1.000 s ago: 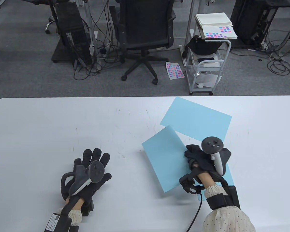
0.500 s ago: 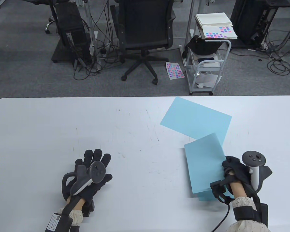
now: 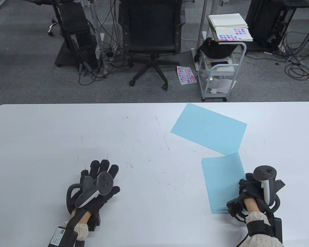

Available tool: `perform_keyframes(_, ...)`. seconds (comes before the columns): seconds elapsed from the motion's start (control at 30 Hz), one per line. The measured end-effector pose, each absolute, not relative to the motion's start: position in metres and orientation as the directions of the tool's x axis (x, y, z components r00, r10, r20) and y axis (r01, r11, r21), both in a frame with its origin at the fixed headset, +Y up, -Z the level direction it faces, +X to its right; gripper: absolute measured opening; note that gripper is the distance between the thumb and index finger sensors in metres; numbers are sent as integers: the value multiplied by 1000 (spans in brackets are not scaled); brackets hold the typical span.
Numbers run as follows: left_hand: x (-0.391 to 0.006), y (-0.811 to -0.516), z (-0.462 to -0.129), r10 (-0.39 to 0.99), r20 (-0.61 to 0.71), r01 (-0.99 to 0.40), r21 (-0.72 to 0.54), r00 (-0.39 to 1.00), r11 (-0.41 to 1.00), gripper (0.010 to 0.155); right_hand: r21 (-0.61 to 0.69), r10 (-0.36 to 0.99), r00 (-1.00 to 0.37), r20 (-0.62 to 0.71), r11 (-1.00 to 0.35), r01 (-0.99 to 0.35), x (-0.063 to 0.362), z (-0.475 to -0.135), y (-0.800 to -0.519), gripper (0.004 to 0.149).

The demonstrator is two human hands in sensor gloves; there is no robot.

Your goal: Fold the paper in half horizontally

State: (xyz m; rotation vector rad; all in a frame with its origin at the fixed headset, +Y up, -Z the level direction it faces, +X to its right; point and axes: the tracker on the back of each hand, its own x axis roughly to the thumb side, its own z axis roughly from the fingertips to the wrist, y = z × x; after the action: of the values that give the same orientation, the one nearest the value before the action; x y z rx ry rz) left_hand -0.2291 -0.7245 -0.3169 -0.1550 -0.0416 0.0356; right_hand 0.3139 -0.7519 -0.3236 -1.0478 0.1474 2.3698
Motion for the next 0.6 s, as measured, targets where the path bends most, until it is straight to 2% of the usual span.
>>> perform_keyframes(0.13, -229, -725, -317, 43, 42, -36, -154, 998, 987, 79, -75, 380, -587, -715, -876, -477, 309, -324, -752, 55)
perform_keyframes(0.27, -229, -725, -317, 40, 47, -33, -146, 998, 989, 79, -34, 299, -623, -723, -916, -401, 300, -325, -743, 65)
perform_keyframes(0.4, -229, -727, -318, 35, 49, -27, -153, 998, 988, 79, -50, 334, -662, -671, -911, -409, 277, -340, -720, 73)
perform_keyframes(0.6, -232, -727, -319, 40, 40, -33, -155, 998, 987, 79, -33, 355, -736, -576, -910, -413, 235, -376, -694, 75)
